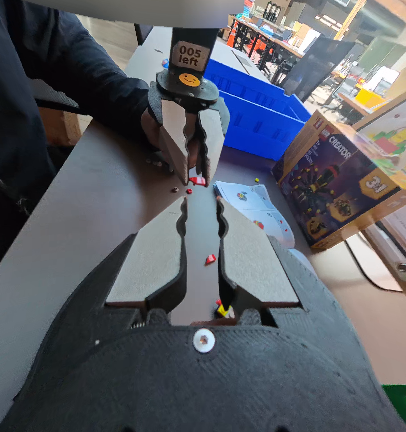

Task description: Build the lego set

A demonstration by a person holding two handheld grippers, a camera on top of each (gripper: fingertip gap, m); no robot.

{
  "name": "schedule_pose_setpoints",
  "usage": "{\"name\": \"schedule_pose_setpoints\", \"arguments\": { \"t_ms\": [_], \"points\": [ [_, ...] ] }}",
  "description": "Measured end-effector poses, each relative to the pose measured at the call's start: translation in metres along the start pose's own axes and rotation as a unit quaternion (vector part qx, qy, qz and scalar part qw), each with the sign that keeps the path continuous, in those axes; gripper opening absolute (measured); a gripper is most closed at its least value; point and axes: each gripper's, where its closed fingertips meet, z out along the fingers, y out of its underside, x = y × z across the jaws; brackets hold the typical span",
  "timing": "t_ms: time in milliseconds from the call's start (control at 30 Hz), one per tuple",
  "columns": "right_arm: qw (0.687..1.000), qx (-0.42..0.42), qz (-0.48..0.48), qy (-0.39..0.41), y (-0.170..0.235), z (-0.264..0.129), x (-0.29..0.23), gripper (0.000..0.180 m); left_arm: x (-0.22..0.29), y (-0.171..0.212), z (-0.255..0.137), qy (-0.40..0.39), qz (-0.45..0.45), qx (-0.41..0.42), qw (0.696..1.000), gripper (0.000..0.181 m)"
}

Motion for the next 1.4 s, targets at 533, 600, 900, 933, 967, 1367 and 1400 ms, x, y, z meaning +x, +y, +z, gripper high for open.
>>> {"name": "schedule_pose_setpoints", "arguments": {
  "t_ms": [533, 600, 900, 933, 967, 1367, 1400],
  "points": [
    [0.998, -0.004, -0.068, -0.008, -0.006, 0.010, -0.018, 0.009, 0.016, -0.001, 0.005, 0.048, -0.027, 0.009, 0.998, 0.012],
    [0.997, -0.006, -0.074, -0.003, -0.007, 0.010, -0.017, 0.006, 0.017, -0.001, 0.005, 0.052, -0.031, 0.010, 0.998, 0.012],
    [0.994, -0.003, -0.111, 0.008, -0.009, 0.010, -0.019, 0.007, 0.018, -0.003, 0.005, 0.060, -0.054, 0.017, 0.997, 0.011],
    [0.993, -0.005, -0.116, 0.011, -0.009, 0.010, -0.019, 0.007, 0.018, -0.003, 0.005, 0.062, -0.058, 0.017, 0.996, 0.012],
    [0.992, -0.007, -0.124, 0.014, -0.009, 0.010, -0.019, 0.007, 0.018, -0.004, 0.005, 0.065, -0.062, 0.018, 0.996, 0.012],
    [0.969, -0.040, -0.235, 0.065, -0.008, 0.013, -0.019, 0.007, 0.019, -0.004, 0.005, 0.089, -0.112, 0.020, 0.990, 0.012],
    [0.968, -0.042, -0.240, 0.064, -0.007, 0.013, -0.019, 0.007, 0.019, -0.003, 0.005, 0.092, -0.117, 0.017, 0.989, 0.012]
  ]
}}
